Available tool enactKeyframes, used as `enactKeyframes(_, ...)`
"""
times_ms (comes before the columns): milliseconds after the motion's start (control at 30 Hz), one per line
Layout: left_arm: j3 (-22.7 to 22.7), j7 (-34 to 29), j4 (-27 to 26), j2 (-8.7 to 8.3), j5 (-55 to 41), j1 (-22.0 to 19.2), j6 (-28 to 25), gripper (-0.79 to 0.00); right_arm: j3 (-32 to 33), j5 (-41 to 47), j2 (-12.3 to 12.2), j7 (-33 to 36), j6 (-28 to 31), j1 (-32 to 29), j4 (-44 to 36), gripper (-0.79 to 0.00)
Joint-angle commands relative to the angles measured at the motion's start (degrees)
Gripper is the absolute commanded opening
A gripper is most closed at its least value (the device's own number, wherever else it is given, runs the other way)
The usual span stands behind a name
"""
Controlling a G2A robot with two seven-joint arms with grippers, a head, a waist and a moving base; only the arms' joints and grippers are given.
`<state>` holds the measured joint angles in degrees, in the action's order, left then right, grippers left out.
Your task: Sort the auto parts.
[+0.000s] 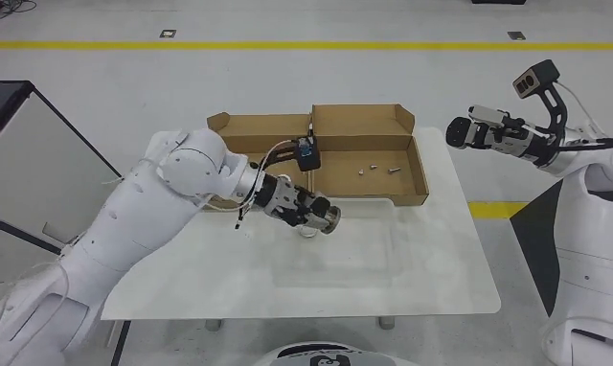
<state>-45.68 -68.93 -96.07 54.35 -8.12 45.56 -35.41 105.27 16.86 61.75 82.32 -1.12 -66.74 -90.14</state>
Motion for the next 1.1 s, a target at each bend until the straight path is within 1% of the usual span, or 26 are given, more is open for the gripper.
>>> enactKeyframes(0,-2.01,1.98,0.40,-0.92,-5.28,2.12,-1.93,-0.785,0.00,0.00,0.00,0.00,0.00,0.00,0.00,0.000)
enactKeyframes(100,-3.68,5.48,0.45,-1.89,-12.39,4.11,-5.44,-0.785,0.00,0.00,0.00,0.00,0.00,0.00,0.00,0.000)
enactKeyframes(233,-3.38,9.93,-0.22,-2.89,-20.33,4.89,-9.90,-0.785,0.00,0.00,0.00,0.00,0.00,0.00,0.00,0.000)
enactKeyframes(300,-2.57,13.06,-1.97,-3.27,-23.57,4.55,-13.04,-0.785,0.00,0.00,0.00,0.00,0.00,0.00,0.00,0.000)
enactKeyframes(400,-0.62,17.59,-3.89,-4.05,-24.58,3.52,-17.57,-0.785,0.00,0.00,0.00,0.00,0.00,0.00,0.00,0.000)
enactKeyframes(500,2.46,22.62,-5.26,-4.89,-24.99,1.97,-22.59,-0.785,0.00,0.00,0.00,0.00,0.00,0.00,0.00,0.000)
enactKeyframes(633,3.68,22.61,-8.01,-5.22,-31.02,0.15,-22.59,-0.785,0.00,0.00,0.00,0.00,0.00,0.00,0.00,0.000)
enactKeyframes(1067,3.68,22.61,-8.01,-5.22,-31.02,0.15,-22.59,-0.785,0.00,0.00,0.00,0.00,0.00,0.00,0.00,0.000)
